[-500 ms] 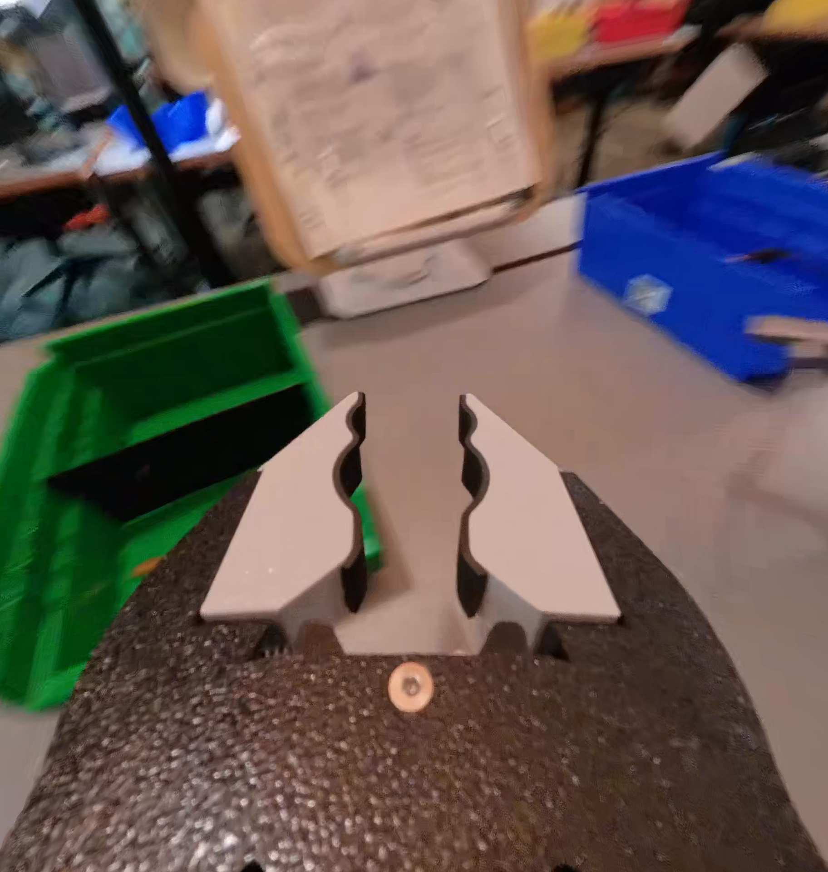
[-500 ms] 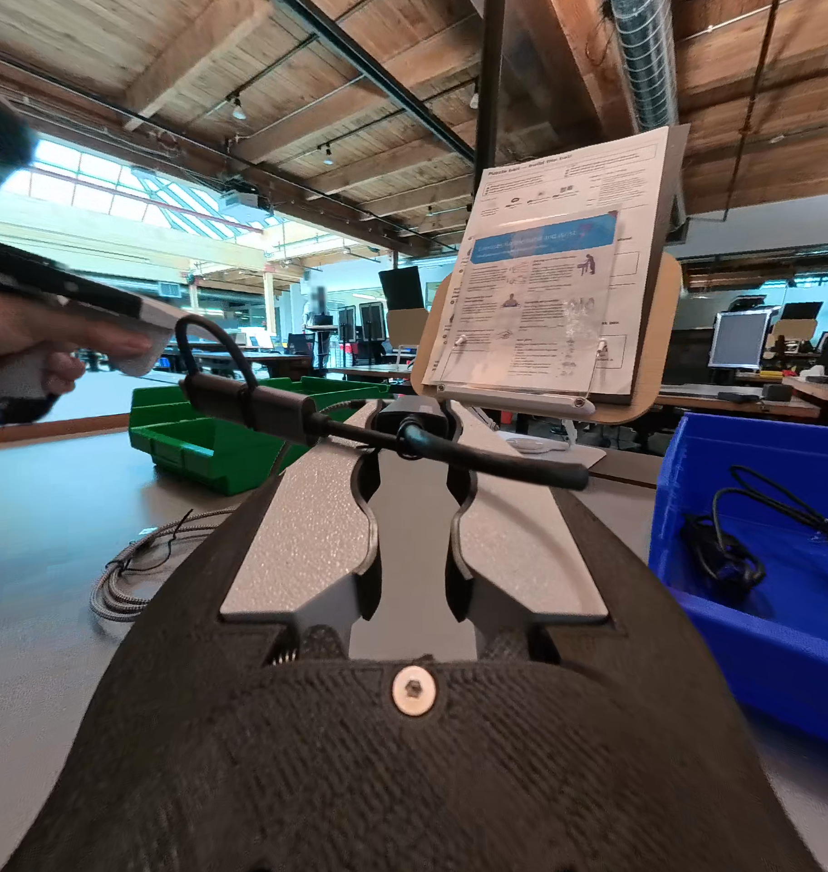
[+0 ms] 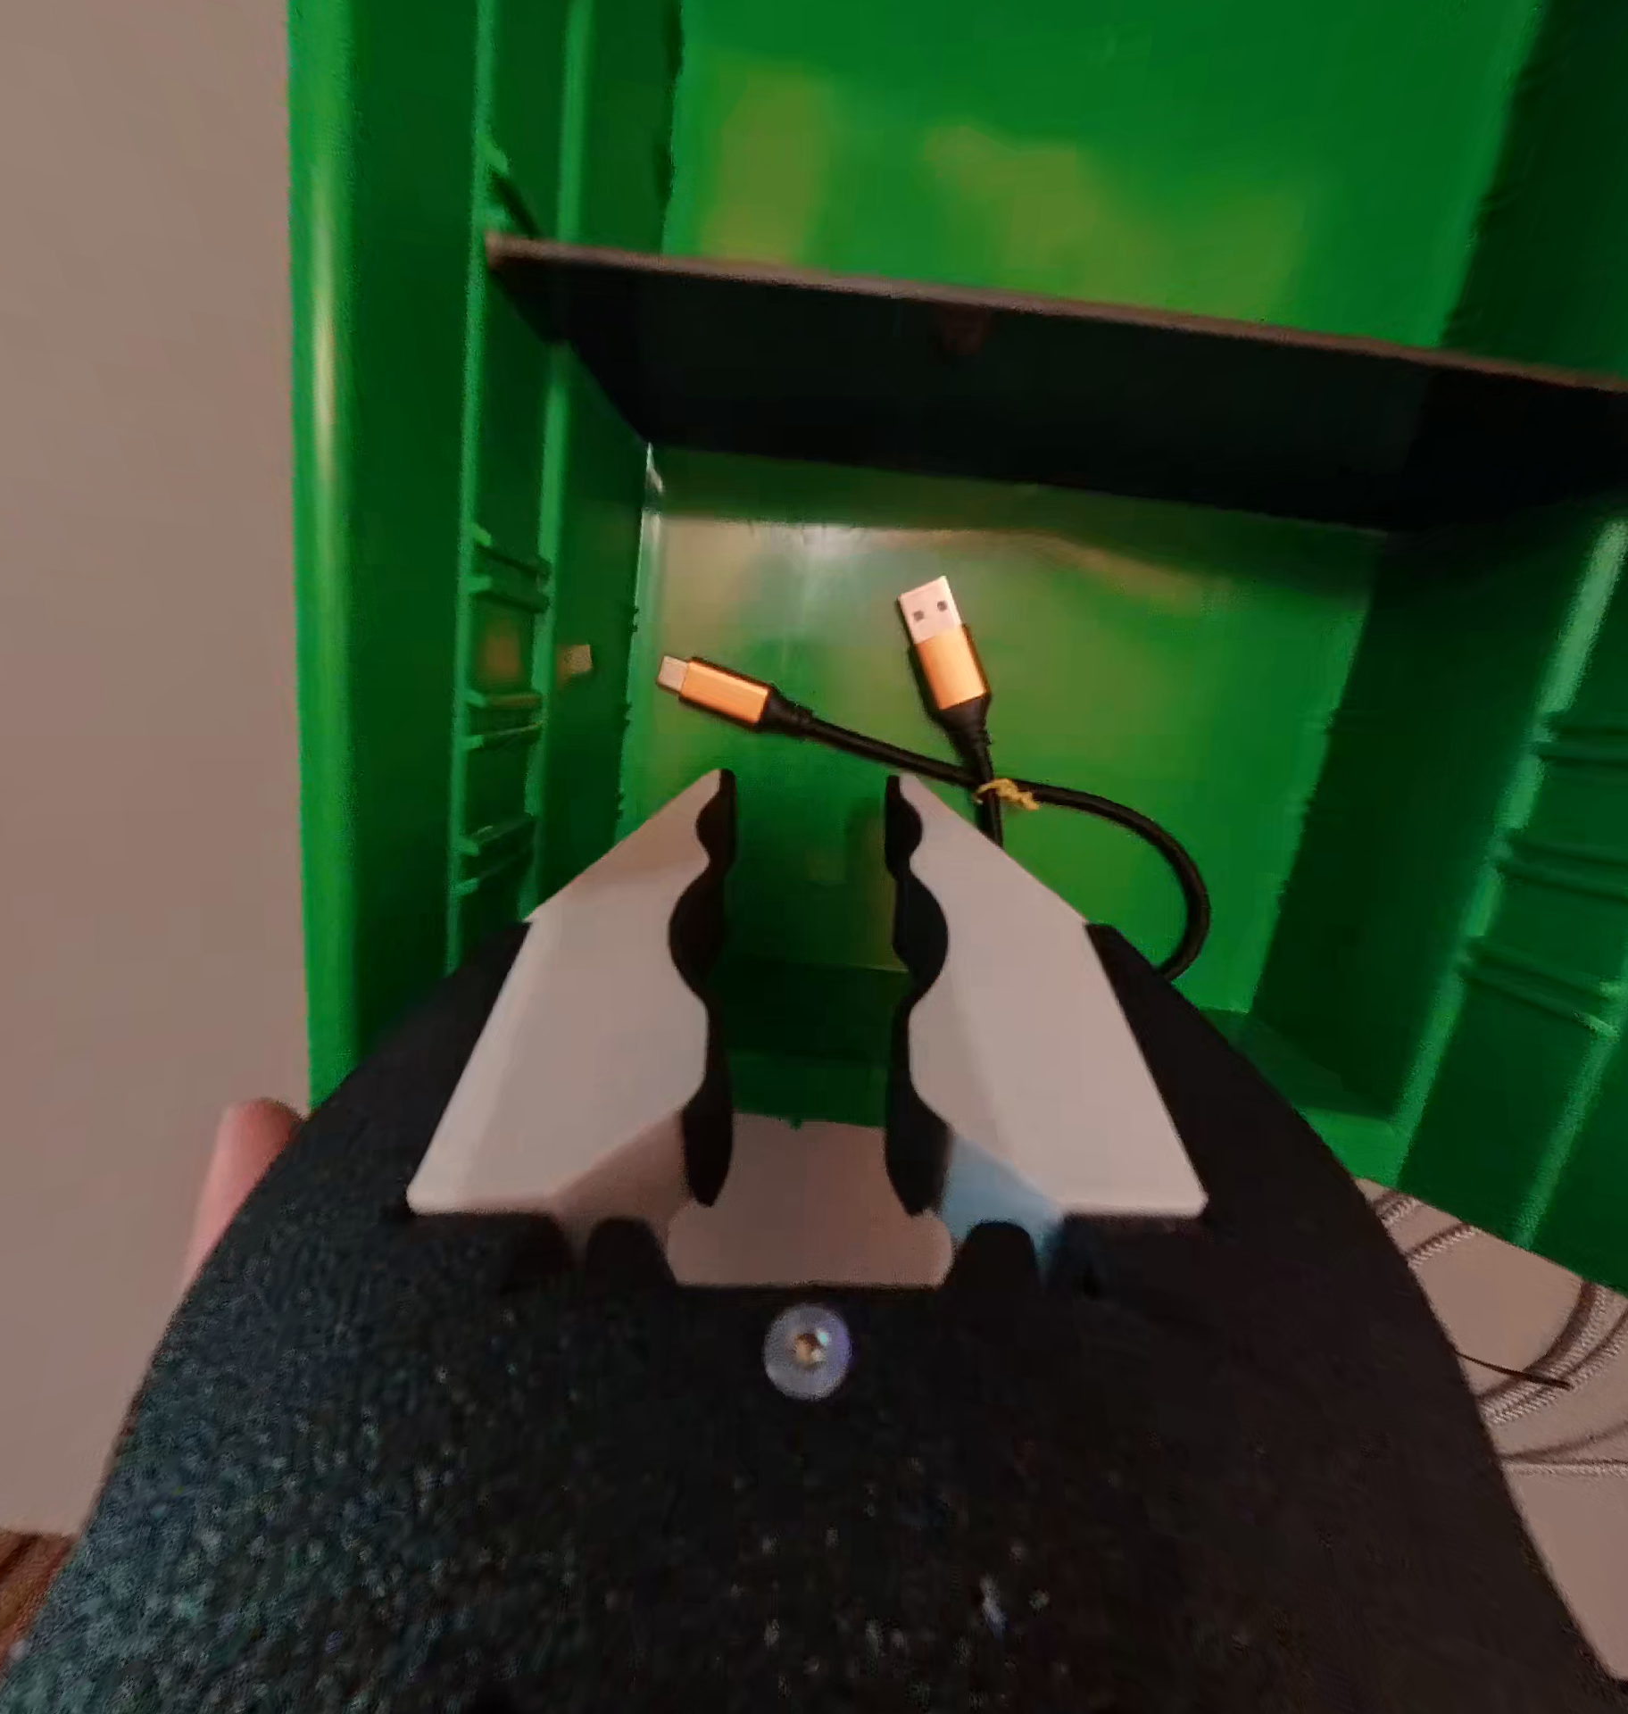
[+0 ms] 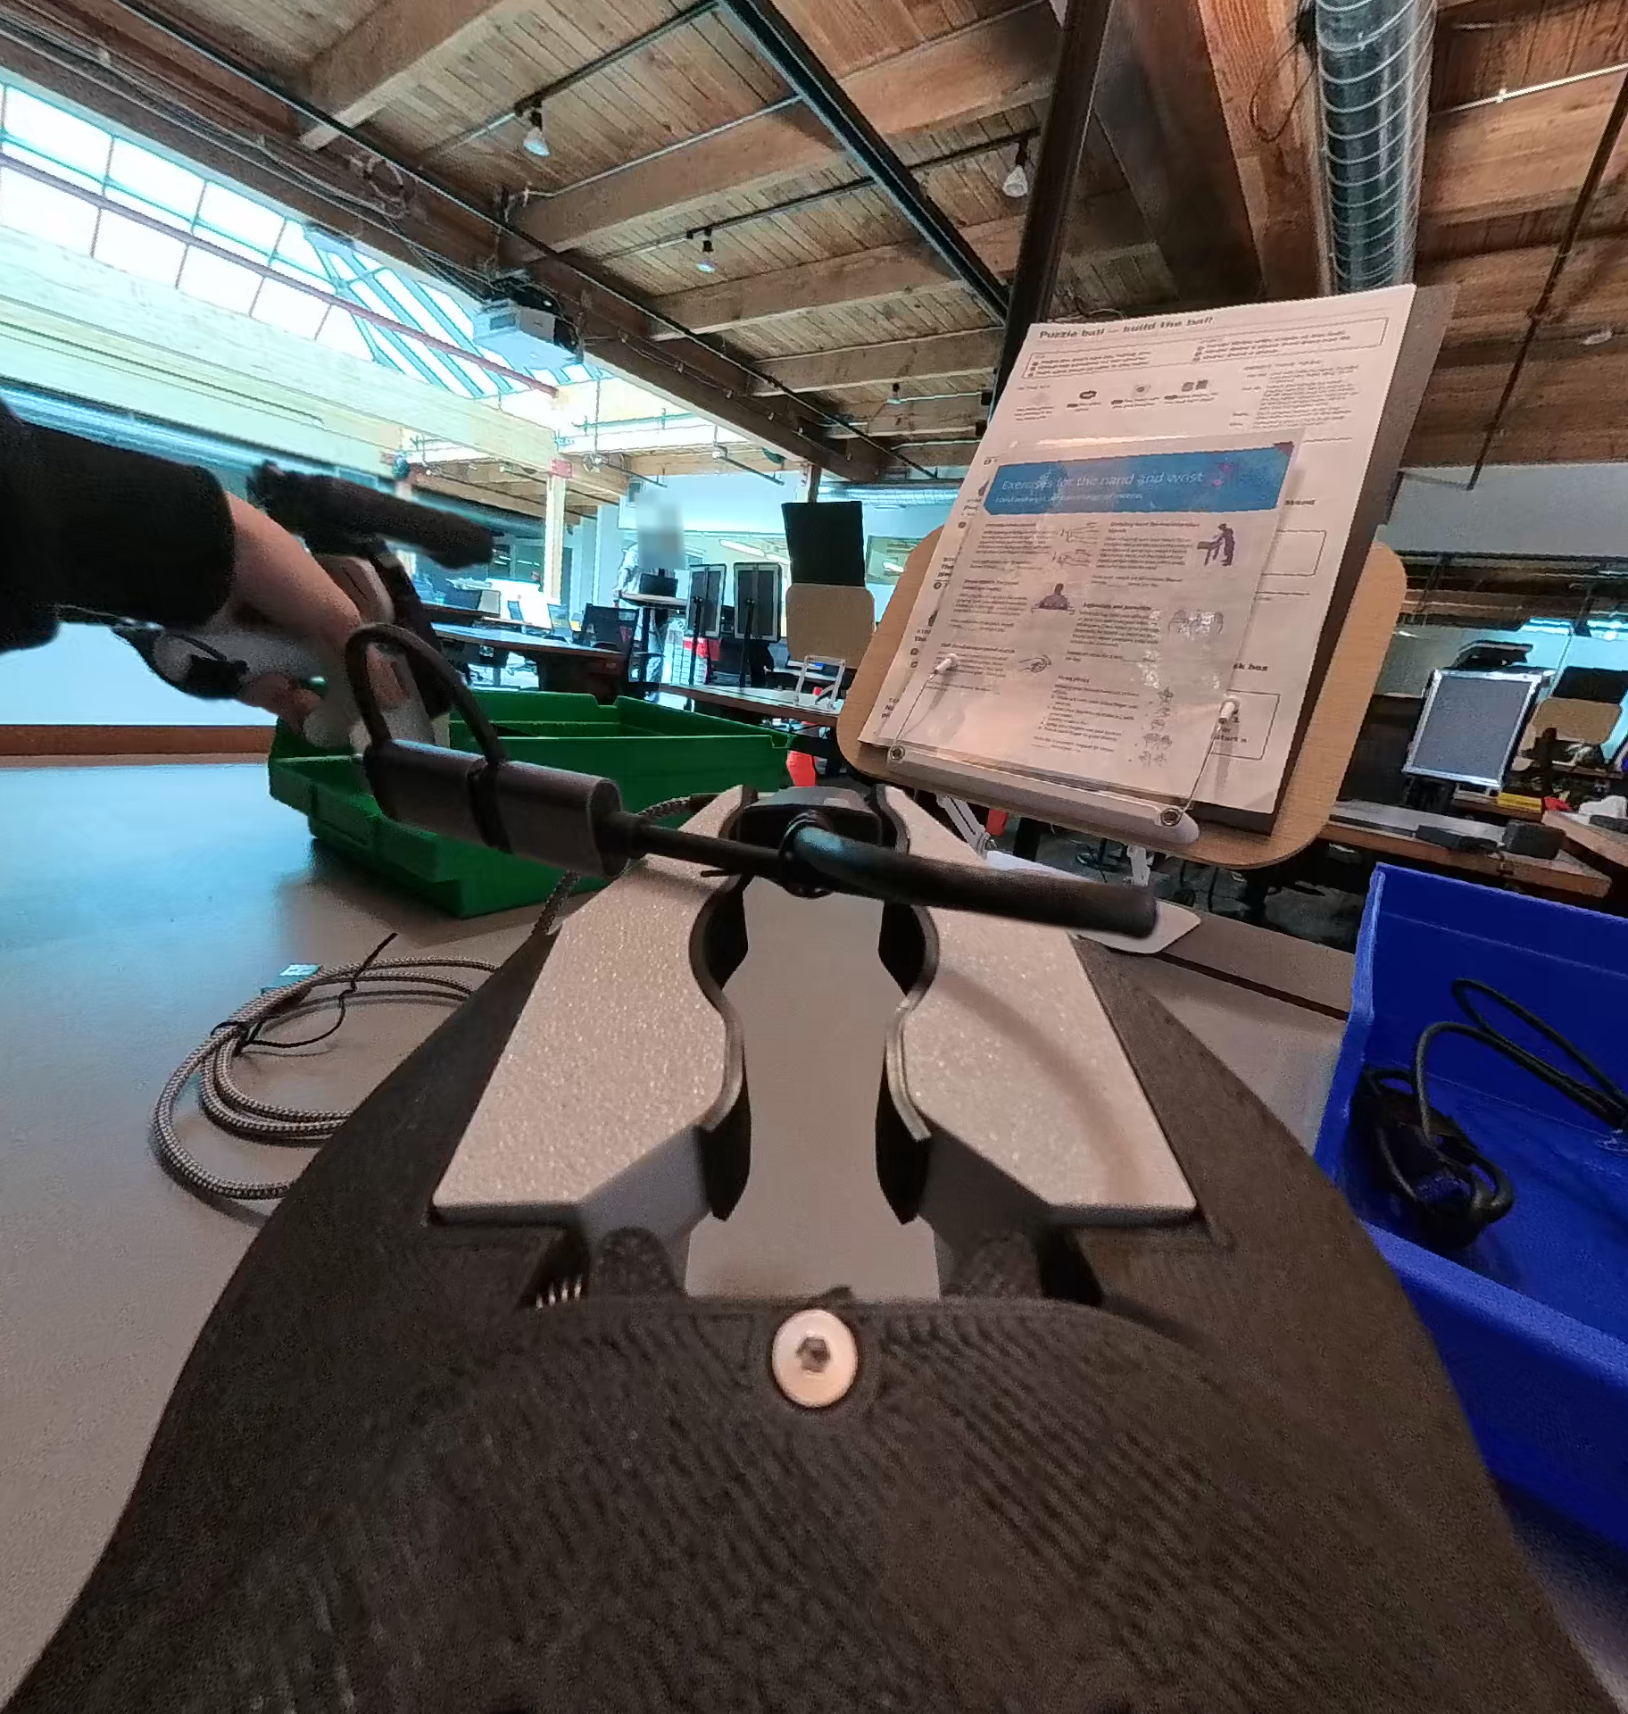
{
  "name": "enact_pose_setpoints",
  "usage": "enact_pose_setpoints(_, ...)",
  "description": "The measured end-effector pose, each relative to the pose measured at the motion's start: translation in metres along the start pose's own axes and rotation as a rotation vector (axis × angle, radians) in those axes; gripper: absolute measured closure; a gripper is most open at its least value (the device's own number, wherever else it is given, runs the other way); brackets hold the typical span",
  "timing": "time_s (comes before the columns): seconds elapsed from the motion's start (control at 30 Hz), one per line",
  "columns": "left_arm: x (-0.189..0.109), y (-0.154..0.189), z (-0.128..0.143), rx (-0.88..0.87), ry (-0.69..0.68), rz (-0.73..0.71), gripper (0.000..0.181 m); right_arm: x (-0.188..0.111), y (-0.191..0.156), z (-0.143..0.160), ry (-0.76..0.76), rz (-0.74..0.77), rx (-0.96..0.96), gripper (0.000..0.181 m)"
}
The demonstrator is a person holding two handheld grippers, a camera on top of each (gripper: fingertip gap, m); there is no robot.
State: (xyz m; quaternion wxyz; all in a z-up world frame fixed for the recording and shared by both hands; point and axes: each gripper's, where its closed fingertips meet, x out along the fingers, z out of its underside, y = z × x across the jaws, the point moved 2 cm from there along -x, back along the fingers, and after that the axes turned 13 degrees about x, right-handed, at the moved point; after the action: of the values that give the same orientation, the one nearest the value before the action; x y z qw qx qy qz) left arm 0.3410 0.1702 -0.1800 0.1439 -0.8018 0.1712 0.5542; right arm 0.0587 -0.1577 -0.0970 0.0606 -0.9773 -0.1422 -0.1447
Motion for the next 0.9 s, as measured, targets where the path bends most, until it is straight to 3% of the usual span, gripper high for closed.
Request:
enact_pose_setpoints(0.03, 0.005, 0.000, 0.003, -0.016, -0.036, -0.001, 0.156, 0.000, 0.000, 0.000, 0.003, -0.001, 0.000, 0.159)
enact_pose_setpoints(0.17, 0.010, -0.019, 0.007, -0.070, -0.117, -0.157, 0.157, -0.001, -0.001, -0.001, 0.006, -0.008, 0.002, 0.159)
enact_pose_setpoints(0.3, 0.012, -0.006, -0.007, -0.249, -0.038, -0.037, 0.161, -0.001, -0.001, -0.001, 0.009, -0.013, 0.009, 0.159)
enact_pose_setpoints(0.47, 0.000, -0.022, -0.007, -0.290, -0.009, -0.164, 0.152, -0.002, 0.001, -0.002, 0.013, -0.014, 0.030, 0.159)
enact_pose_setpoints(0.6, 0.005, 0.004, -0.011, -0.398, -0.008, 0.003, 0.153, 0.000, 0.000, -0.001, 0.005, -0.022, 0.019, 0.159)
enact_pose_setpoints(0.9, 0.023, 0.000, -0.003, -0.517, -0.077, -0.115, 0.153, -0.001, 0.002, -0.003, 0.018, -0.029, 0.051, 0.158)
